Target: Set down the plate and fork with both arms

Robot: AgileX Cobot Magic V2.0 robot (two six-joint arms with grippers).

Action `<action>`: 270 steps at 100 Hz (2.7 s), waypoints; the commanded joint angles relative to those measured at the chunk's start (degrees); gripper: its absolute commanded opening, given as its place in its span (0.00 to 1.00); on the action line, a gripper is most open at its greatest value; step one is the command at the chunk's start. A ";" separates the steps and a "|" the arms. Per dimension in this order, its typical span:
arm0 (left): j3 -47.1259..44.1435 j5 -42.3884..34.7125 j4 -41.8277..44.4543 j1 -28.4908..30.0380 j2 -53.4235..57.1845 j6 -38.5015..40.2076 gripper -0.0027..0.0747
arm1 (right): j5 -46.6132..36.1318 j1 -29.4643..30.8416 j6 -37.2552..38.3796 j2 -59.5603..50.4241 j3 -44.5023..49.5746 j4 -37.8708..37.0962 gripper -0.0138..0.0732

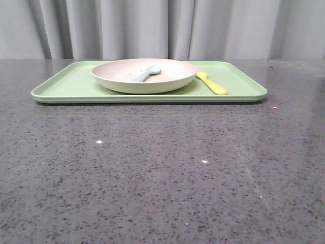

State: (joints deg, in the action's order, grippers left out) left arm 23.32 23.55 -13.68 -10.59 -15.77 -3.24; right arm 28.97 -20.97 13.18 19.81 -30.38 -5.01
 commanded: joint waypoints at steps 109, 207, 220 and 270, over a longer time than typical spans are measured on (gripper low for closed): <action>-24.03 -26.03 7.04 11.88 17.70 0.54 0.01 | -4.61 0.05 -0.19 0.20 -1.49 -1.05 0.08; -24.03 -25.87 7.15 13.16 17.81 0.54 0.01 | -4.63 0.05 -0.19 0.20 -1.49 -1.05 0.08; -24.03 -25.87 7.15 13.16 17.81 0.54 0.01 | -4.56 0.05 -0.19 0.20 -1.42 -1.05 0.08; -24.03 -25.87 7.15 13.16 17.81 0.54 0.01 | -17.28 5.02 -0.26 0.20 5.27 -0.99 0.08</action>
State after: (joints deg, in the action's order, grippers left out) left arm 0.00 2.18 -6.24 2.43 0.11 -3.24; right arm 21.32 -18.22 13.18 19.76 -25.70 -5.01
